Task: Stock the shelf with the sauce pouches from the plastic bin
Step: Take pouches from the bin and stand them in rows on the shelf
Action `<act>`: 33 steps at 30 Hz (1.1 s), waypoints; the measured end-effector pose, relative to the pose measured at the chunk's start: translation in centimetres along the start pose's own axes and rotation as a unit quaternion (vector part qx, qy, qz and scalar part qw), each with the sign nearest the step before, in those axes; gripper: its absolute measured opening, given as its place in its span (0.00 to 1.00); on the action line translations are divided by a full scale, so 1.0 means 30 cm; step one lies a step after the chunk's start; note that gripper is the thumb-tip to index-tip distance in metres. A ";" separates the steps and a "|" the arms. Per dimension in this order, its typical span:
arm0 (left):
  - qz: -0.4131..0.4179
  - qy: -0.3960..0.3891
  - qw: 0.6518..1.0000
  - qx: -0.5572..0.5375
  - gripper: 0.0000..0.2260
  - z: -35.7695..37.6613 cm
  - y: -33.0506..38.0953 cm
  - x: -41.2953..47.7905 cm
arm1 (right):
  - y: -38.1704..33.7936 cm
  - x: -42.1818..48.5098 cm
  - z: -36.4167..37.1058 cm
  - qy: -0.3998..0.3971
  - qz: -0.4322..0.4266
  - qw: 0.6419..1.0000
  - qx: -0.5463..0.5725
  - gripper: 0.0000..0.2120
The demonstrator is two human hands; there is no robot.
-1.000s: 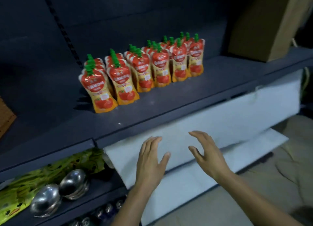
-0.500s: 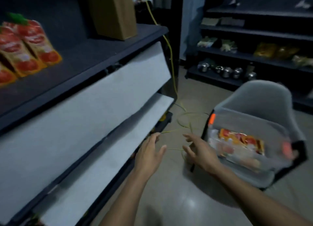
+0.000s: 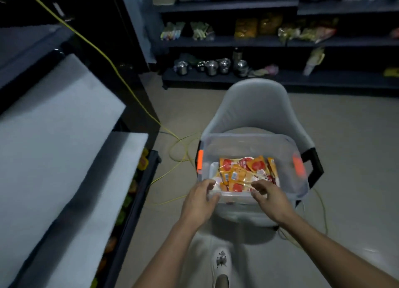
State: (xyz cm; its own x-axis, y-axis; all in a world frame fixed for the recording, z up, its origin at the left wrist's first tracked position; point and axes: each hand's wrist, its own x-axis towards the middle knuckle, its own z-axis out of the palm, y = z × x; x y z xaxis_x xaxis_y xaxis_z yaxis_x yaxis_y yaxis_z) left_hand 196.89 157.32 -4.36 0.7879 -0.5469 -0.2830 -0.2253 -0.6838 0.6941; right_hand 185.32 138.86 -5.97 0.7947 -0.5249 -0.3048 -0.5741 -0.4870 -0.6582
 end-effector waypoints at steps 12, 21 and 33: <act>-0.026 -0.139 0.989 0.038 0.17 0.402 -0.160 0.770 | 0.423 0.598 0.130 -0.072 0.189 0.979 -0.029 0.13; 0.037 -0.139 0.957 0.251 0.24 0.595 -0.244 1.048 | 0.558 0.757 0.243 -0.099 0.242 0.955 -0.137 0.20; 0.001 -0.249 0.913 0.324 0.31 0.607 -0.199 1.076 | 0.586 0.710 0.162 -0.145 0.196 0.966 -0.081 0.15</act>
State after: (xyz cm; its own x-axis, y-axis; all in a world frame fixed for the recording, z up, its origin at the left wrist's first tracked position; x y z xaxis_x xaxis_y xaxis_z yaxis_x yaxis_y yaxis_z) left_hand 213.22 134.96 -29.69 0.4658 -0.5905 -0.6591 -0.6457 -0.7361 0.2032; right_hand 193.13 122.50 -27.39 0.5181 -0.4843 -0.7050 -0.8470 -0.4054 -0.3439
